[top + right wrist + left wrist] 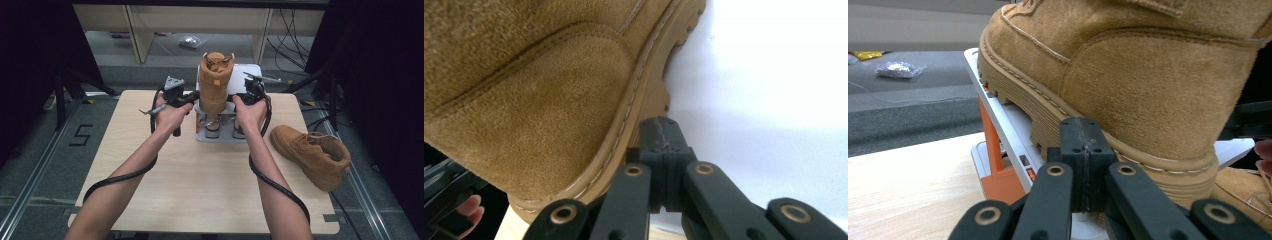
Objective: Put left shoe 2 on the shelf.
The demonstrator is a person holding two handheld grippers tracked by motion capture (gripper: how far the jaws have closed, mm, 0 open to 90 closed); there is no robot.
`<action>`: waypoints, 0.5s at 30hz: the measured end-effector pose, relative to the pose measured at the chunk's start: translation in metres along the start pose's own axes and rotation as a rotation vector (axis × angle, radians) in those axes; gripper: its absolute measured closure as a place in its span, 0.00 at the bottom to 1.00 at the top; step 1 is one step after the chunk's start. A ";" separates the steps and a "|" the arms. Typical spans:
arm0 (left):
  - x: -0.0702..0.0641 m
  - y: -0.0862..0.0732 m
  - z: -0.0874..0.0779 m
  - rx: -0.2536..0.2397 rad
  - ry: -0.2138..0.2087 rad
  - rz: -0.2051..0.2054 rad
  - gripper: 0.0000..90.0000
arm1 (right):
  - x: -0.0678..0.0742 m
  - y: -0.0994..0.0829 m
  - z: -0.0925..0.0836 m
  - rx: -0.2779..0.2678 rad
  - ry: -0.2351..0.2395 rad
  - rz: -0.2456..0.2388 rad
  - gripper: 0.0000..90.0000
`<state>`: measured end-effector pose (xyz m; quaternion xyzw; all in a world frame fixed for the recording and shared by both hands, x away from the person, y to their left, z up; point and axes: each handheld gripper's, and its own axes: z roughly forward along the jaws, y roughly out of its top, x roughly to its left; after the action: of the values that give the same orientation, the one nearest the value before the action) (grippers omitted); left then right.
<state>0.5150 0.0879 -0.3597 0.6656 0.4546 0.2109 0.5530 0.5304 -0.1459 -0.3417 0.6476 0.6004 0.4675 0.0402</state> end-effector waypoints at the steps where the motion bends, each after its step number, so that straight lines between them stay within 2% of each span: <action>1: 0.000 0.000 0.000 0.000 -0.001 -0.001 1.00 | -0.003 0.001 0.001 -0.011 -0.001 -0.038 1.00; 2: 0.000 0.000 0.000 -0.003 -0.004 -0.006 1.00 | -0.003 0.001 0.000 -0.003 -0.004 -0.025 1.00; 3: 0.001 -0.001 0.000 -0.004 -0.006 -0.008 1.00 | -0.005 0.001 0.001 -0.010 0.008 -0.045 1.00; 4: 0.001 -0.001 0.000 -0.005 -0.006 -0.003 1.00 | -0.004 0.000 0.001 -0.012 0.005 -0.031 1.00; 6: 0.001 -0.002 0.000 -0.007 -0.007 0.009 1.00 | -0.005 0.000 0.000 -0.012 -0.001 -0.032 0.95; 8: 0.001 -0.002 -0.001 -0.016 -0.008 0.014 0.99 | -0.007 0.000 0.000 -0.011 -0.006 -0.049 0.91; 9: 0.000 -0.002 -0.002 -0.024 -0.007 0.020 0.98 | -0.011 0.000 0.002 -0.035 0.004 -0.095 0.89; 10: -0.001 -0.002 -0.004 -0.033 -0.002 0.042 0.95 | -0.010 -0.001 0.000 -0.027 -0.005 -0.054 0.87; 11: -0.001 -0.001 -0.006 -0.037 -0.002 0.048 0.92 | -0.011 -0.001 -0.002 -0.026 -0.007 -0.048 0.85; 12: -0.001 -0.001 -0.006 -0.037 -0.002 0.048 0.90 | -0.012 -0.002 -0.003 -0.032 -0.017 -0.067 0.84; 13: -0.002 -0.001 -0.010 -0.049 -0.009 0.056 0.88 | -0.013 -0.003 -0.005 -0.035 -0.009 -0.054 0.81; 14: -0.002 0.000 -0.014 -0.055 -0.007 0.075 0.87 | -0.017 -0.002 -0.005 -0.057 -0.010 -0.117 0.80; 15: -0.002 0.000 -0.017 -0.054 -0.007 0.090 0.86 | -0.017 -0.003 -0.009 -0.049 -0.020 -0.107 0.78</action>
<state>0.5004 0.0956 -0.3540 0.6710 0.4165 0.2454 0.5622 0.5244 -0.1640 -0.3483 0.6183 0.6220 0.4725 0.0869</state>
